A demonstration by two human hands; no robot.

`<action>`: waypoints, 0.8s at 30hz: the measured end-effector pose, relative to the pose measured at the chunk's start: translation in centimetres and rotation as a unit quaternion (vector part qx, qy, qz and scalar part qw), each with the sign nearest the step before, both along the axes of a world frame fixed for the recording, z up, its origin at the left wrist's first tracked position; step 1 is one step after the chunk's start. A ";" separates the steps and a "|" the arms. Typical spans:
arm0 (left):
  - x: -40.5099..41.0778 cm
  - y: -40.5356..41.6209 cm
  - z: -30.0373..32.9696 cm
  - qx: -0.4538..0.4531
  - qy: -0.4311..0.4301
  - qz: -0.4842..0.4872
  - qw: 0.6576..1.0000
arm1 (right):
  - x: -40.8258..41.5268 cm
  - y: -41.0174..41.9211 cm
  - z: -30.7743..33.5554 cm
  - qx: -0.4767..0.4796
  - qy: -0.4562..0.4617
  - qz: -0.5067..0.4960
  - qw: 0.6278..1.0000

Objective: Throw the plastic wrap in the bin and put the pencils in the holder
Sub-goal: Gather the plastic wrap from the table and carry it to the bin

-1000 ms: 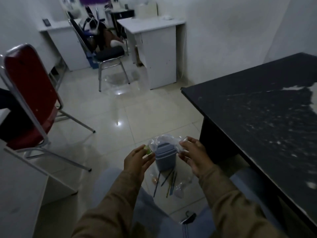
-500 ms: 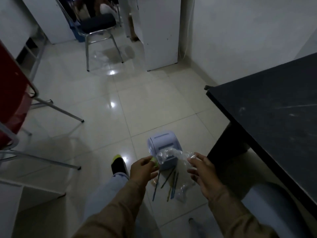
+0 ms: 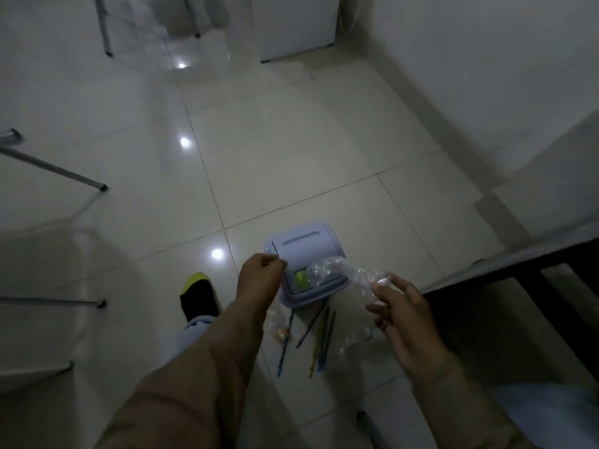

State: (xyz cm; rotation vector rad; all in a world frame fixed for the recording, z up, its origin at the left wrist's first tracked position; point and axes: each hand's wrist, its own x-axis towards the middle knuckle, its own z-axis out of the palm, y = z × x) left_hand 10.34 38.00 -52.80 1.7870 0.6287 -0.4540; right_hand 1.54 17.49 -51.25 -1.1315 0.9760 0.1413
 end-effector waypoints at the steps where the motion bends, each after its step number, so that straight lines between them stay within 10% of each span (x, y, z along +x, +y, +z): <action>1: 0.8 0.1 -0.5 0.006 -0.003 0.007 1.000 | 0.0 0.0 -0.5 -0.004 0.000 -0.001 1.000; 24: 6.8 -2.0 -3.3 -0.069 0.029 -0.003 0.997 | 0.0 0.5 -2.5 -0.069 -0.009 -0.014 0.997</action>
